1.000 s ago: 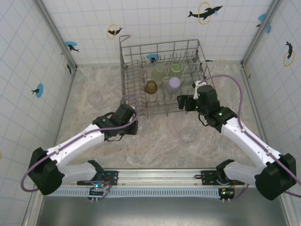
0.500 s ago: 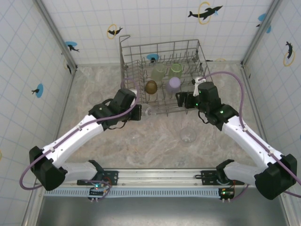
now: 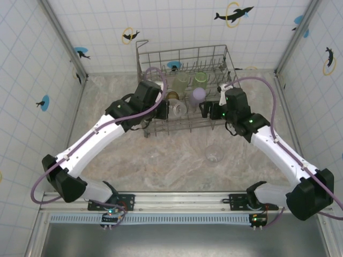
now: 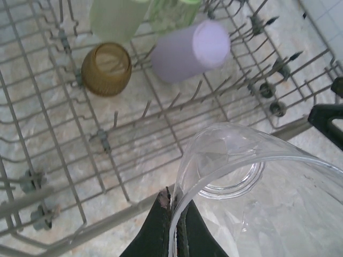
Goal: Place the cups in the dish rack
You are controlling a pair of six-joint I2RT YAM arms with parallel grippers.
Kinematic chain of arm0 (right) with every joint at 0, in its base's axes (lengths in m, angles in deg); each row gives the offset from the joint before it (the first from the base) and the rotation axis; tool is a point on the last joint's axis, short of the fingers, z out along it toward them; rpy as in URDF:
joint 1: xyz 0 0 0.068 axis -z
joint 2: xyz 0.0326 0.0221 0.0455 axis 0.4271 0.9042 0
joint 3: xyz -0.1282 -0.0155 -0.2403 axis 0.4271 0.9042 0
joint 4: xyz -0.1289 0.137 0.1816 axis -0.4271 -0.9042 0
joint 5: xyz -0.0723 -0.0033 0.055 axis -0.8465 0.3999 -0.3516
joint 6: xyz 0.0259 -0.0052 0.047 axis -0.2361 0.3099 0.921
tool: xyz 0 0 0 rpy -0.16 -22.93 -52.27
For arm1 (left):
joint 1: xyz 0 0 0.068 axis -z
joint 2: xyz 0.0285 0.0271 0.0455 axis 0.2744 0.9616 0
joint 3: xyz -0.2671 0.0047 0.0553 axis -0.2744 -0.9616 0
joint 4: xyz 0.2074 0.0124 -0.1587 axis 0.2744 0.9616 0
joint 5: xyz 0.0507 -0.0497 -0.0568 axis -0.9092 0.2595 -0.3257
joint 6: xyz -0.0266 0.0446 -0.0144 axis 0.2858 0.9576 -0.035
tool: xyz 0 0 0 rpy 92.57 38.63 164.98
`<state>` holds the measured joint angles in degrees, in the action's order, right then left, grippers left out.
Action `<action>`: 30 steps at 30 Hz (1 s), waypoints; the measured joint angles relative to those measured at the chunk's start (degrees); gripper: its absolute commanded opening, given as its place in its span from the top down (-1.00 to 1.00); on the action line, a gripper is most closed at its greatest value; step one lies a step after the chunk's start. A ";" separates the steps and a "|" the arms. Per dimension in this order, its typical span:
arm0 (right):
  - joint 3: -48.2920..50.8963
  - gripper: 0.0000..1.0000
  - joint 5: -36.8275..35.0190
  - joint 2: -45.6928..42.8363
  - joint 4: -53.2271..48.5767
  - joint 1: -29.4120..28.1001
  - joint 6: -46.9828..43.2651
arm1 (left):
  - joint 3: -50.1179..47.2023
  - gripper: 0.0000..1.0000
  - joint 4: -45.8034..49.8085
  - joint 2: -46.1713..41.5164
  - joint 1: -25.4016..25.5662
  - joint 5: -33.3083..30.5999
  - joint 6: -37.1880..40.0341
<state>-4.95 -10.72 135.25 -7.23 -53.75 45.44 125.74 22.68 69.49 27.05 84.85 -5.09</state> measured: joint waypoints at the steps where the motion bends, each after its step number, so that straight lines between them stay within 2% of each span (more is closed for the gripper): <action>1: -0.59 -0.99 0.42 0.09 0.11 0.55 0.02 | 1.68 1.00 0.07 0.85 0.00 -0.22 0.55; 7: -2.93 -0.99 4.83 1.66 0.70 4.20 0.79 | 11.54 1.00 0.70 6.32 -0.02 -1.84 3.61; 15: -6.47 -0.99 10.12 5.27 1.09 7.87 2.32 | 19.37 1.00 0.13 13.68 -1.95 -1.40 6.78; 24: -6.97 -0.99 14.19 7.91 4.11 10.45 3.78 | 20.00 1.00 -7.85 20.61 -10.60 9.25 6.27; 30: -5.60 -0.99 20.22 8.68 11.37 14.12 7.48 | 19.93 1.00 -15.13 23.93 -14.38 17.66 3.30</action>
<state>-10.55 9.50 143.92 4.14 -39.63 52.91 145.67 7.56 93.42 12.67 102.51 -1.79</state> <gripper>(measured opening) 0.995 0.059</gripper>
